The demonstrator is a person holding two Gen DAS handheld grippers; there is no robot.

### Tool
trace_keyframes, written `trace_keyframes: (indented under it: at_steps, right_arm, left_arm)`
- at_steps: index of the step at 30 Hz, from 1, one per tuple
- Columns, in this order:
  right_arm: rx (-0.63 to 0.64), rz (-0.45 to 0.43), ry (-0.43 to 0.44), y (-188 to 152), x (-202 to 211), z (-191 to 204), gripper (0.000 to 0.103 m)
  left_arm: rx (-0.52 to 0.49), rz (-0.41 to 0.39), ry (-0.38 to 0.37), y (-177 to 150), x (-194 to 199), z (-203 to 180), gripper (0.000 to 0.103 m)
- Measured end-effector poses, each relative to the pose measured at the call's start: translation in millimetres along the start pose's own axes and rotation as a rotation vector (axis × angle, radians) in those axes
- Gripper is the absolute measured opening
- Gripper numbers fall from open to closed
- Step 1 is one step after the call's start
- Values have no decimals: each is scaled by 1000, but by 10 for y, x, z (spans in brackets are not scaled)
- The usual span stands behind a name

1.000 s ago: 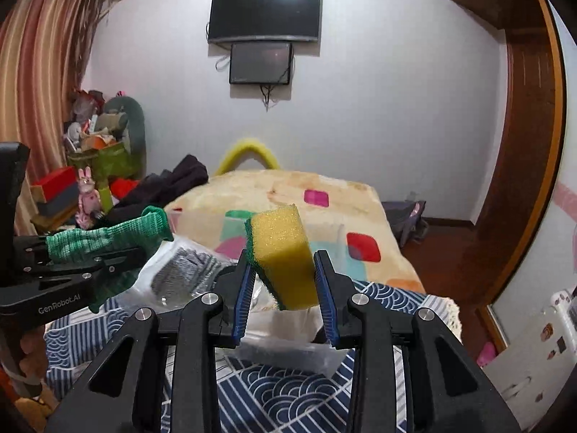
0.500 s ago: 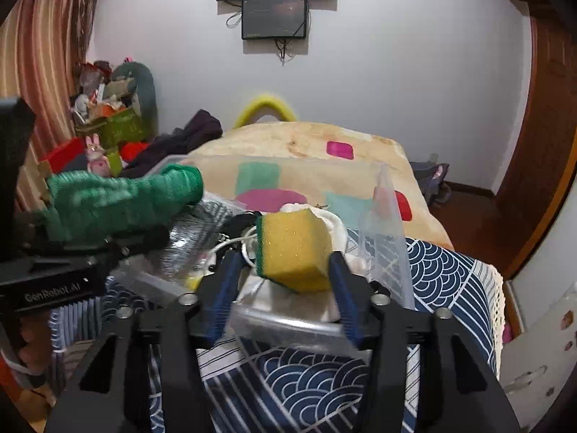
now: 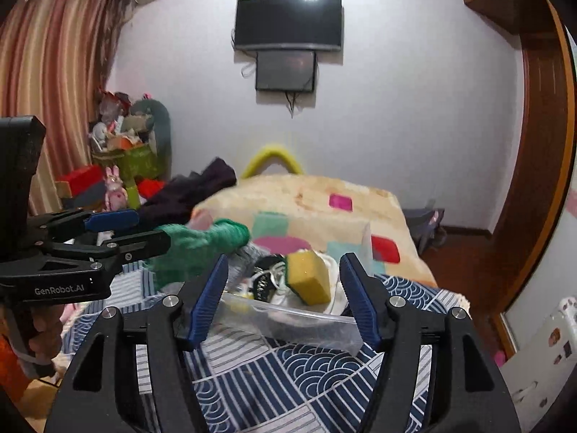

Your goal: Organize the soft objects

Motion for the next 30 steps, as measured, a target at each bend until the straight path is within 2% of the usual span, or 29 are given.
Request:
trace_keyframes:
  at_steps: [2,5,7,9,13,15,17,30]
  right_arm:
    - [-9,-37,10,37,138,16,70]
    - [-25,-71,14,82,266,53,71]
    - [-40,-98,13,110,366,59,74]
    - [-55,-122,11,119,430,66,83]
    - [-82,-154,6,105,564,64,86]
    - [-85,-165,-12,103,583,61,97]
    - [-87,-187,-35,87,621,64,103]
    - [-90,-193,-44,66,663,57,103]
  left_arm:
    - [-6,-27,2,8,154,-45,69]
    - [-7,-64,-3,12,388,-129,70]
    - [-14,-92,3,22,532,-183,75]
    - [-20,-120,-5,28,670,-246,85]
    - [-22,-176,-4,25,909,-312,91]
    - [-12,-193,-2,21,985,-328,95]
    - [-3,-202,0,18,1030,-328,95]
    - [-23,-235,29,-25,1121,-368,96]
Point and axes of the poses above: each gripper's, at about its wrist camera, not at the fingertips, and x roughly against the way its jaws point, z to its left, y to its top, the point moved 8 cm from there along -x, roughly the way its jaws point, and after that the axes turned 4 degrees about -y, right-handed, at the moved point
